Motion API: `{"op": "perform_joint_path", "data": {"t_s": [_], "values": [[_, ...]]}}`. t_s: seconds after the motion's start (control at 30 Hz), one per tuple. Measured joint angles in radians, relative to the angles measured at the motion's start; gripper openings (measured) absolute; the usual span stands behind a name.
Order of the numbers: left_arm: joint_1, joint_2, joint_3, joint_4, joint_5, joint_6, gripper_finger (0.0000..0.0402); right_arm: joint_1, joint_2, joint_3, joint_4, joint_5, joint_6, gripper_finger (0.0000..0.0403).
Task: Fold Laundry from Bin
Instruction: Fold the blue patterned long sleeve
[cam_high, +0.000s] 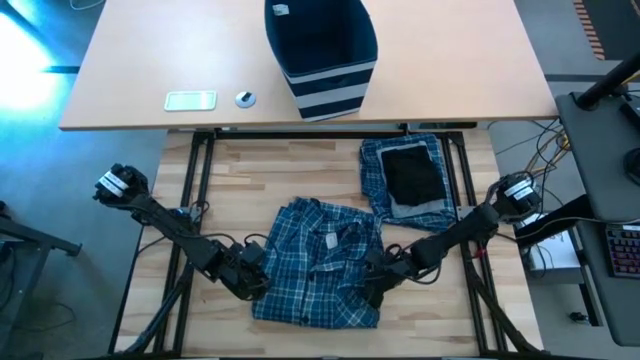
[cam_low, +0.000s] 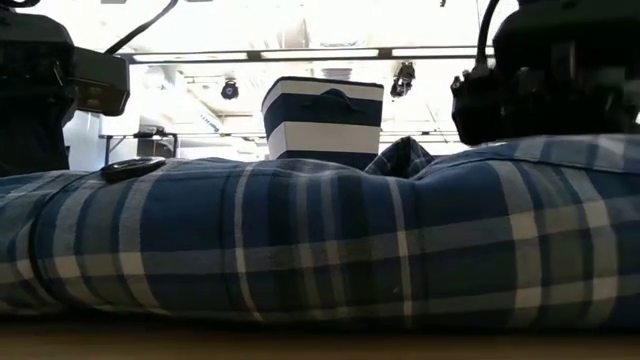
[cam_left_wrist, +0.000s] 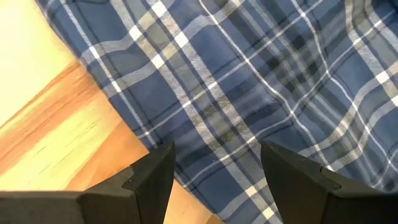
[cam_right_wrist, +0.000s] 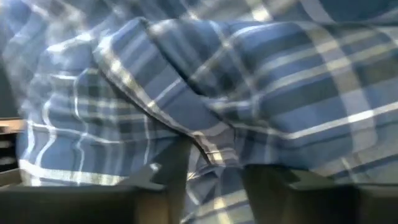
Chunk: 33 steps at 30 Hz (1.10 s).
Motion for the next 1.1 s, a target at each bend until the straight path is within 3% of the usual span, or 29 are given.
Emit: {"op": "perform_joint_path", "data": {"t_s": [0.13, 0.23, 0.5, 0.63, 0.93, 1.1], "values": [[0.001, 0.0, 0.0, -0.002, -0.001, 0.011, 0.0221, -0.01, 0.016, -0.001, 0.002, -0.001, -0.004, 0.0042], [0.001, 0.0, 0.0, -0.01, -0.001, 0.016, 0.0221, -0.014, 0.003, 0.005, -0.021, -0.043, 0.008, 0.0014], [0.001, -0.001, 0.012, -0.014, -0.001, 0.016, 0.0221, 0.062, -0.199, 0.21, -0.45, -0.182, 0.088, 0.0009], [0.001, -0.002, 0.026, -0.018, -0.001, 0.019, 0.0221, 0.092, -0.241, 0.236, -0.612, -0.211, 0.091, 0.0009], [0.004, -0.002, 0.028, 0.037, -0.06, -0.014, 0.0221, 0.091, -0.151, 0.091, -0.659, -0.291, 0.117, 0.0009], [0.012, -0.002, 0.036, 0.041, -0.109, 0.004, 0.0221, 0.093, -0.22, 0.2, -0.633, -0.254, 0.116, 0.0009]]}}
